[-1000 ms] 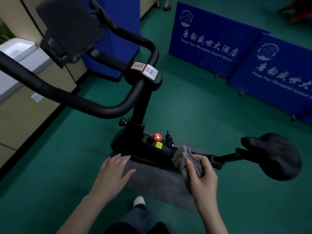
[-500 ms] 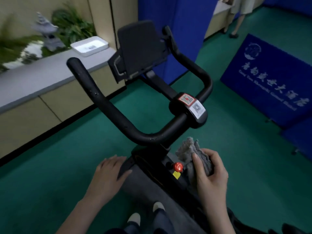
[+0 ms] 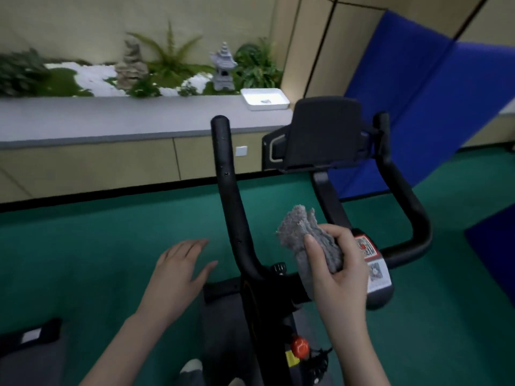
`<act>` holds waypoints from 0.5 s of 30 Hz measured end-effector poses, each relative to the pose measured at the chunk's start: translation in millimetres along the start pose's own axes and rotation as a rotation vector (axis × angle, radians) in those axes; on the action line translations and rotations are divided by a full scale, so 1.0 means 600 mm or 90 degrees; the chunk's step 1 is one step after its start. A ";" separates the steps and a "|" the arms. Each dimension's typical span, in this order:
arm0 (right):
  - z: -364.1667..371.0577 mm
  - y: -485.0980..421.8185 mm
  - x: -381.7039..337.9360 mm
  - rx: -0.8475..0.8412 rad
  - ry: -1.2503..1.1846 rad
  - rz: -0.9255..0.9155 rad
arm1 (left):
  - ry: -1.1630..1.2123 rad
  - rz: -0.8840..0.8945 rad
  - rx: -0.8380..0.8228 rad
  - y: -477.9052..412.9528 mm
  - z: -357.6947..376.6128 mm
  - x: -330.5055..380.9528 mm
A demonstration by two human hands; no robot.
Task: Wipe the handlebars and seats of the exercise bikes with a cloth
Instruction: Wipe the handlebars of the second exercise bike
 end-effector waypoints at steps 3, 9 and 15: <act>0.038 -0.034 -0.003 -0.048 -0.002 -0.021 | 0.028 -0.026 0.052 -0.013 -0.026 0.003; 0.124 -0.090 -0.027 -0.086 -0.017 -0.053 | 0.121 -0.026 0.148 -0.069 -0.081 -0.002; 0.194 -0.159 -0.076 -0.035 0.021 -0.155 | 0.340 -0.022 0.201 -0.147 -0.126 0.005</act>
Point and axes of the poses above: each hand's wrist, its own y-axis away from the middle knuckle, its own z-axis out of the palm, x = y × z, the point moved 5 cm from there along -y, towards the middle knuckle, and after that the axes turned 4 degrees about -y, right-handed, at the moved point
